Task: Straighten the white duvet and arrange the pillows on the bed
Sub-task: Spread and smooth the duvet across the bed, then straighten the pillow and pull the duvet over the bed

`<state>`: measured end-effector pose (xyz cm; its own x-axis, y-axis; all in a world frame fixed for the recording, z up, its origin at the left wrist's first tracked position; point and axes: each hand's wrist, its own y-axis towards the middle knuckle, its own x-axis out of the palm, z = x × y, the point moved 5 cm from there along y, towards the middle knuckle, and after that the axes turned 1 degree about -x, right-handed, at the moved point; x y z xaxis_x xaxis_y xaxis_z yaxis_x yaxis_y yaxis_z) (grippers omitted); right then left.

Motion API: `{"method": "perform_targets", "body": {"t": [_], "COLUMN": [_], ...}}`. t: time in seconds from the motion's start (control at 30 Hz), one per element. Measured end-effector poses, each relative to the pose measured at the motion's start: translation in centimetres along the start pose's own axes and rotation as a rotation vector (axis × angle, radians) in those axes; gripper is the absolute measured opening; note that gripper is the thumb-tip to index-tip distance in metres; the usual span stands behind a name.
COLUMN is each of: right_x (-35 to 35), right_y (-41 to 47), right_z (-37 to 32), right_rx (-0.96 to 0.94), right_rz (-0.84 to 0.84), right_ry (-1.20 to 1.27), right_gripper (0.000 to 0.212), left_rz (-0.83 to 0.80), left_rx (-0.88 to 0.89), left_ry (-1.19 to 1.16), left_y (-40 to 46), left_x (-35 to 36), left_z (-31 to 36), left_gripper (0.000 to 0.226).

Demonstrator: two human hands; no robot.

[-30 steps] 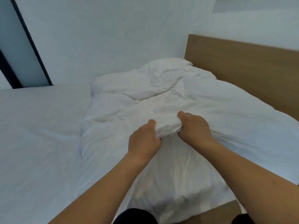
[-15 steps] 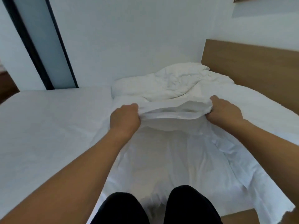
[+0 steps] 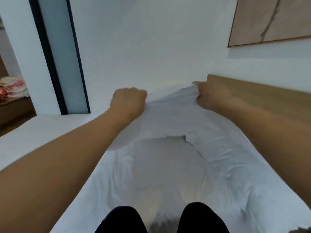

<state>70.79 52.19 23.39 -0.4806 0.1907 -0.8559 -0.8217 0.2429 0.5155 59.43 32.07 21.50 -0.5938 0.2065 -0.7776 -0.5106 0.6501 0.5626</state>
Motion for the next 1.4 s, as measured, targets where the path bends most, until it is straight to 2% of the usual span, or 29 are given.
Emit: {"method": "perform_targets", "body": {"t": [0.07,0.1,0.13,0.17,0.2,0.27,0.3,0.33,0.37,0.4,0.43,0.5,0.53,0.57,0.6,0.63,0.67,0.73,0.77,0.8,0.87,0.93,0.97,1.03,1.1,1.17,1.2,1.33,1.4], "right_x": [-4.8,-5.4,-4.6,-2.0,1.9,10.1,11.4,11.1,9.5,7.2,3.9,-2.3,-4.9,-6.5,-6.9,-6.2,-4.1,2.3,5.4,7.7,10.3,10.6,10.1,9.1,8.5,8.9,9.3,10.2,10.0], "right_y": [0.8,0.4,-0.7,-2.0,-3.8,-10.1,-12.4,-12.6,-11.5,-9.6,-7.1,-2.5,-1.0,-0.4,-0.4,-1.0,-2.3,-6.2,-8.4,-10.1,-11.9,-12.4,-12.6,-12.9,-13.4,-15.1,-16.5,-25.1,-29.8], "right_z": [2.3,3.0,3.0,2.3,1.0,-2.0,-3.1,-3.3,-3.2,-3.1,-2.6,-1.0,-0.5,-0.6,-1.0,-1.9,-3.4,-6.3,-7.5,-8.2,-8.5,-6.9,-5.6,-2.0,2.3,7.8,10.7,19.8,22.8], "right_rx": [0.093,0.135,0.164,0.166,0.156,0.101,0.071,0.062,0.053,0.051,0.066,0.133,0.138,0.130,0.099,0.058,0.018,0.037,0.052,0.059,0.092,0.135,0.143,0.202,0.314,0.460,0.538,0.943,1.140], "right_rz": [0.237,0.328,0.336,0.210,-0.085,-0.788,-0.988,-1.042,-0.997,-0.915,-0.764,-0.435,-0.255,-0.155,-0.117,-0.190,-0.348,-0.773,-0.940,-1.025,-1.110,-1.192,-1.220,-1.166,-1.020,-0.871,-0.821,-0.702,-0.632], "right_ry": [0.040,0.049,0.053,0.038,-0.003,-0.080,-0.103,-0.080,-0.023,0.021,0.035,0.128,0.157,0.169,0.182,0.202,0.196,0.176,0.176,0.196,0.352,0.551,0.604,0.673,0.701,0.647,0.598,0.574,0.667], "right_gripper": [0.034,0.039,0.042,0.043,0.042,0.039,0.037,0.031,0.017,0.006,0.015,0.004,0.015,0.027,0.030,0.021,0.007,0.024,0.024,0.020,0.014,0.037,0.039,0.033,0.030,0.029,0.030,0.047,0.054], "left_rz": [0.219,0.267,0.244,0.120,-0.099,-0.694,-0.913,-0.943,-0.867,-0.720,-0.529,-0.158,0.013,0.129,0.134,0.021,-0.210,-0.830,-1.040,-1.124,-1.145,-1.181,-1.218,-1.344,-1.400,-1.276,-1.185,-0.935,-0.886], "left_rx": [-0.012,-0.044,-0.066,-0.071,-0.056,0.056,0.070,0.065,0.036,-0.007,-0.048,-0.083,-0.093,-0.112,-0.138,-0.148,-0.117,0.045,0.081,0.093,0.067,0.107,0.137,0.190,0.195,0.264,0.318,0.551,0.666], "left_ry": [0.034,0.008,-0.015,-0.041,-0.077,-0.122,-0.126,-0.127,-0.110,-0.066,-0.035,-0.007,0.022,0.037,0.039,0.055,0.088,0.149,0.231,0.306,0.362,0.452,0.472,0.471,0.341,0.148,0.050,-0.235,-0.228], "left_y": [3.0,3.0,2.0,0.0,-2.7,-10.4,-12.8,-12.7,-10.8,-8.4,-5.6,-1.8,-1.4,-1.5,-2.1,-3.1,-4.6,-9.3,-11.8,-13.2,-14.3,-14.8,-14.8,-14.9,-14.4,-12.2,-11.1,-11.2,-13.4], "left_x": [-5.8,-6.8,-5.8,-3.2,0.5,7.4,8.3,7.4,5.7,3.4,0.4,-6.2,-8.3,-9.4,-9.2,-8.1,-6.0,-0.8,0.6,1.1,1.8,2.4,2.8,3.4,3.4,3.2,3.0,2.2,3.2], "left_z": [0.0,0.3,1.0,1.9,3.3,6.0,5.9,5.1,4.0,2.8,1.5,0.1,-0.1,-0.4,-0.8,-0.8,-0.6,0.3,0.2,-0.1,-0.1,1.2,2.3,5.3,9.0,14.5,17.5,30.3,35.5], "left_gripper": [0.018,0.017,0.016,0.015,0.019,0.033,0.038,0.041,0.043,0.041,0.039,0.030,0.027,0.025,0.025,0.024,0.025,0.027,0.026,0.025,0.031,0.039,0.042,0.044,0.036,0.025,0.029,0.097,0.110]}}
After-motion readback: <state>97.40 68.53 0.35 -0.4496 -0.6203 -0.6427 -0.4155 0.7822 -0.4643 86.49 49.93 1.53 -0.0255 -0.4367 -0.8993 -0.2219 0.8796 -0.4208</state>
